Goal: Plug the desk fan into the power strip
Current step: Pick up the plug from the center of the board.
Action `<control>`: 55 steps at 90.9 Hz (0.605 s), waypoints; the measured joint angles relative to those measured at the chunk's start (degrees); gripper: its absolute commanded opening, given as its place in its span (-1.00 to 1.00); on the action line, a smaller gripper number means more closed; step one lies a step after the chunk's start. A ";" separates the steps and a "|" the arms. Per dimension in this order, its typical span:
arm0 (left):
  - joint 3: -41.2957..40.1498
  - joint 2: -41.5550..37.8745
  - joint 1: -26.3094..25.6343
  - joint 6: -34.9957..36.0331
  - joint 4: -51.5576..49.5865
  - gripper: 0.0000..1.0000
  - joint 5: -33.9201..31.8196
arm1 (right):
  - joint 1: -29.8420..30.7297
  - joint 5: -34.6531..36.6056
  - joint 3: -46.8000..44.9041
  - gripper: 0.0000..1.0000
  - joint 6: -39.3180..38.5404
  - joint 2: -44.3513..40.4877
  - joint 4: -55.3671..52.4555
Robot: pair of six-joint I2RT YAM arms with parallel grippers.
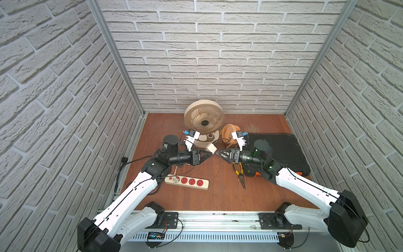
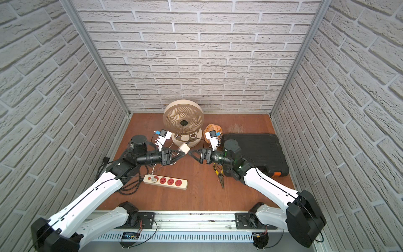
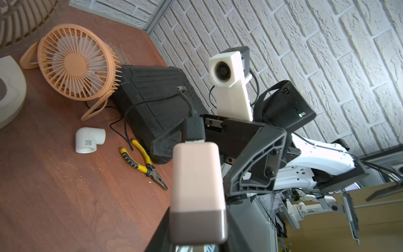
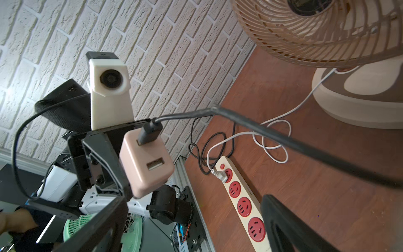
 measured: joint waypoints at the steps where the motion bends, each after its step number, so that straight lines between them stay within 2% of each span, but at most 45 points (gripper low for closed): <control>1: 0.09 0.09 0.00 0.00 0.02 -1.00 0.28 | -0.11 -0.57 -0.17 0.89 0.15 0.13 0.83; 24: 0.74 2.08 0.15 -0.09 -0.26 -1.00 5.01 | -0.79 -10.43 -1.57 0.40 10.58 9.64 23.37; 31: 0.74 2.34 0.22 -0.42 -0.59 -1.00 5.57 | -0.79 -12.55 -1.27 0.20 14.34 13.46 30.56; 47: 0.74 2.82 0.66 -1.01 -0.90 -1.00 6.01 | -0.79 -15.28 0.02 -0.10 22.95 20.22 44.94; 55: 0.74 2.89 0.68 -1.05 -1.05 -1.00 6.49 | -0.79 -15.96 0.22 -0.29 25.24 21.31 48.26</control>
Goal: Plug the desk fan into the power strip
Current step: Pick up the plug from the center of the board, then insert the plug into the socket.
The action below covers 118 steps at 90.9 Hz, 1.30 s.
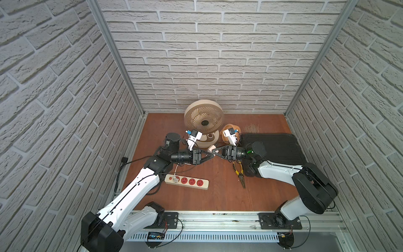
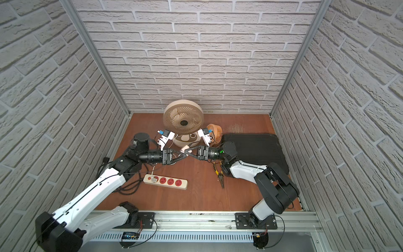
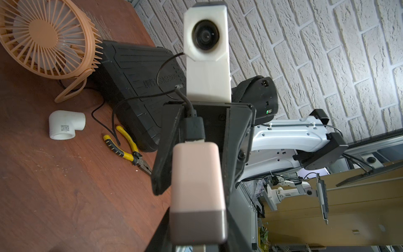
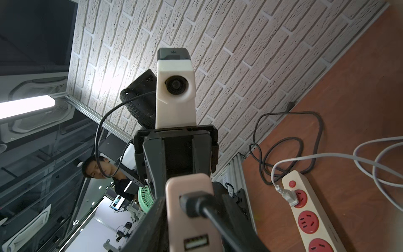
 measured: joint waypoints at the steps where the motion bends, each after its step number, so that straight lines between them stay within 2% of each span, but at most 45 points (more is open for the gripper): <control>1: 0.00 0.02 0.00 0.00 -0.02 -1.00 0.02 | 0.00 -0.09 0.00 -0.32 0.37 0.02 0.42; 22: 0.66 0.02 0.17 -0.02 0.31 -1.00 2.62 | 0.02 -1.53 0.00 -0.92 1.86 0.04 4.39; 27: 0.68 0.02 0.26 -0.02 0.28 -0.68 2.75 | 0.00 -1.53 0.00 -0.93 1.84 0.04 4.39; 45: 0.68 0.00 0.61 0.09 -0.02 -0.18 2.71 | 0.00 -1.11 -0.42 -0.94 1.29 -0.26 4.15; 60: 0.68 -1.03 2.10 0.22 -1.60 -0.16 1.75 | 0.02 0.00 -1.16 -0.94 -0.79 -1.40 0.96; 69: 0.68 -2.32 3.30 0.26 -2.62 -0.32 1.22 | 0.02 0.76 -1.64 -0.93 -2.89 -2.86 -2.12; 76: 0.66 -3.37 4.17 0.33 -3.39 -0.34 0.85 | 0.02 1.57 -1.68 -0.94 -5.25 -4.57 -5.16; 80: 0.66 -3.98 4.68 0.66 -4.09 -0.33 0.31 | 0.02 2.12 -1.84 -0.94 -6.78 -5.79 -7.26; 84: 0.66 -4.63 5.14 1.14 -5.01 -0.23 -0.39 | 0.02 2.62 -2.03 -0.93 -8.41 -6.97 -9.31; 91: 0.66 -6.40 6.14 2.40 -7.78 -0.04 -2.84 | 0.02 3.69 -2.49 -0.93 -12.09 -9.55 -13.94; 100: 0.66 -10.45 7.98 4.07 -13.77 0.13 -9.11 | 0.52 5.99 -2.56 -0.94 -18.84 -13.70 -22.80; 118: 0.57 -21.00 10.32 6.03 -26.05 0.59 -27.32 | 5.60 13.31 -0.24 -0.93 -37.09 -21.97 -47.56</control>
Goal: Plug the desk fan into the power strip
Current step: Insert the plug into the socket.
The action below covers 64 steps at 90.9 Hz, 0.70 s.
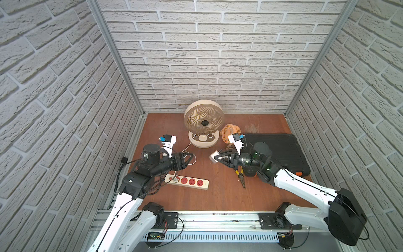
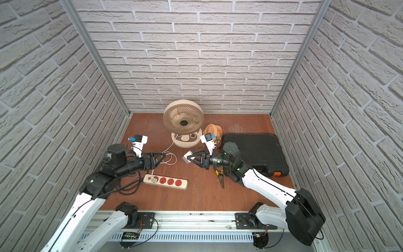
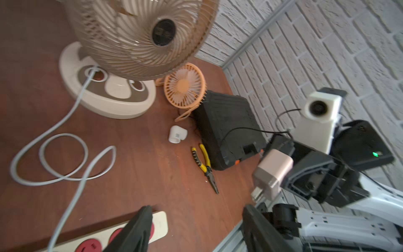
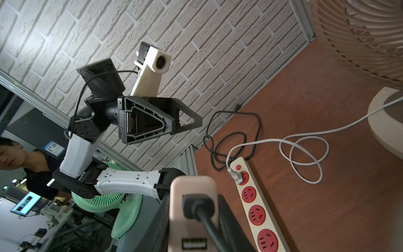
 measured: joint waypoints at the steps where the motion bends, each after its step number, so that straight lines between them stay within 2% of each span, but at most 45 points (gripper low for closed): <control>1: 0.00 -0.55 0.07 0.17 -0.55 0.63 -0.83 | 0.31 0.39 0.17 -0.93 -0.79 -0.17 -1.01; 9: -0.31 -4.70 0.90 -0.52 -4.83 0.95 -9.64 | 2.47 3.06 1.33 -0.93 -6.64 -0.70 -7.82; 21: -2.29 -9.07 2.47 -2.69 -10.12 0.97 -20.61 | 5.35 6.93 1.99 -0.93 -13.46 -0.31 -15.43; 31: -4.92 -9.92 4.46 -5.05 -12.92 0.96 -25.73 | 7.96 10.14 2.93 -0.94 -18.14 1.22 -19.52; 49: -10.36 -6.86 13.27 -9.18 -13.46 0.97 -24.37 | 11.23 14.14 5.09 -0.93 -23.04 5.22 -23.74; 64: -14.80 -2.34 24.72 -11.02 -11.10 0.97 -16.33 | 12.87 16.83 6.71 -0.94 -24.81 7.56 -25.97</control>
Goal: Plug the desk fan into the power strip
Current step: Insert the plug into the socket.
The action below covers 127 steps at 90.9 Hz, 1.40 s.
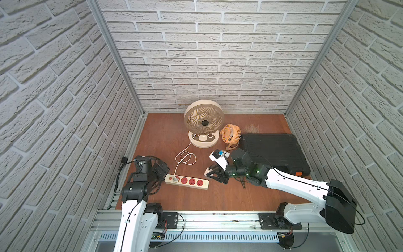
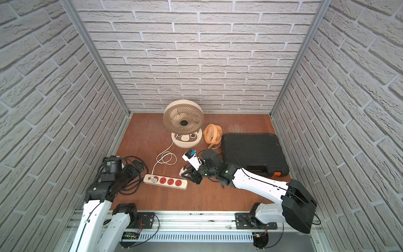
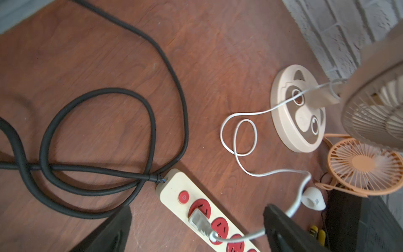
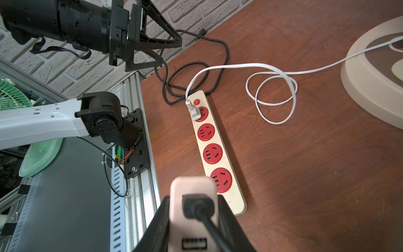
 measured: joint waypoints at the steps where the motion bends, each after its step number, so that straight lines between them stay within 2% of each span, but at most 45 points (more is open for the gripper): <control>1: -0.42 0.39 0.90 -0.09 0.42 0.96 0.85 | 0.15 0.17 0.09 -0.94 -0.04 0.07 -0.13; 10: -3.48 3.72 5.22 -0.68 3.26 0.94 6.67 | 1.38 1.38 0.90 -0.93 -0.63 1.29 -1.07; 24: -7.19 6.10 6.97 -1.16 6.01 0.93 12.22 | 3.32 3.43 2.38 -0.94 -0.96 4.31 -1.64; 64: -9.77 8.55 7.32 -3.02 11.98 0.91 17.00 | 7.96 7.61 9.99 -0.93 -4.79 16.46 -3.10; 86: -8.13 6.21 8.28 -2.84 10.43 0.93 15.74 | 11.30 9.40 11.23 -0.93 -11.15 19.52 -0.70; 107: -1.25 1.57 8.37 -1.73 5.46 0.97 10.82 | 12.26 13.14 17.14 -0.94 -13.38 25.53 -2.75; 127: 2.80 -1.75 8.59 1.86 2.56 0.97 8.70 | 12.50 17.18 18.12 -0.94 -15.76 27.80 -3.39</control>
